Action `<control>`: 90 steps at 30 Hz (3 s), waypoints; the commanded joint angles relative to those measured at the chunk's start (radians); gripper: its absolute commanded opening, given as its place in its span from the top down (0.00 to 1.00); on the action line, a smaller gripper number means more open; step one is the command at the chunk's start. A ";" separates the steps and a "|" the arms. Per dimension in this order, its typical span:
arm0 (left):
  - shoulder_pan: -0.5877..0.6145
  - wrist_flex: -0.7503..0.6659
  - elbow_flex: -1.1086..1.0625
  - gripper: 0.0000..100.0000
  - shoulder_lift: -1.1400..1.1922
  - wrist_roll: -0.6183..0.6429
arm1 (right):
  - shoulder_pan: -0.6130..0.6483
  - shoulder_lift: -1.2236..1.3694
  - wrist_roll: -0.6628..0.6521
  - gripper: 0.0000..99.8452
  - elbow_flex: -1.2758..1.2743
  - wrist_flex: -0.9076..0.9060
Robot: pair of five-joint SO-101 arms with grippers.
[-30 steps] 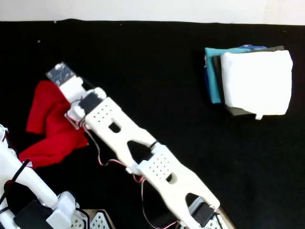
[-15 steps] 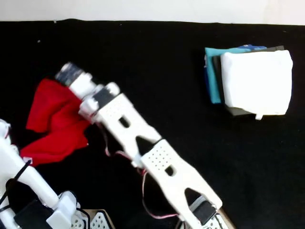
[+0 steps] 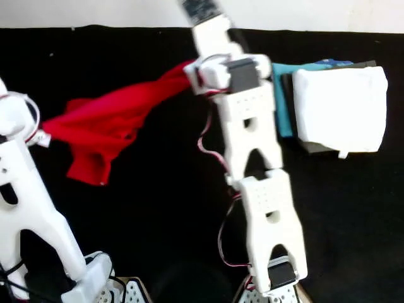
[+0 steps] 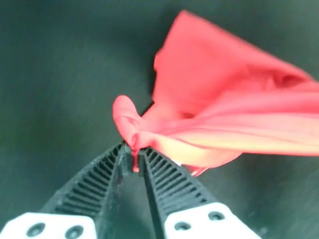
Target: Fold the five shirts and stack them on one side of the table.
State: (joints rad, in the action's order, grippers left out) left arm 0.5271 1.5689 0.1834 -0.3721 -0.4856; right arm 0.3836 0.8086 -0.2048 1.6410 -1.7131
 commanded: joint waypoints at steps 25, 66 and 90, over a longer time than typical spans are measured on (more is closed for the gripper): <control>-0.145 -0.006 0.170 0.99 -0.035 0.058 | -0.194 -0.390 -0.011 0.99 0.048 0.005; 0.229 0.084 -0.255 0.99 -0.027 -0.052 | 0.403 -0.058 -0.149 0.82 -0.188 0.527; 0.291 -0.446 -0.510 0.99 -0.025 -0.052 | 0.381 0.036 -0.011 0.82 -0.137 -0.053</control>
State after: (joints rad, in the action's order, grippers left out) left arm 0.8094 1.1822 -0.3061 -0.3874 -0.5317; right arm 0.7764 0.8454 -0.2601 1.5443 -1.7530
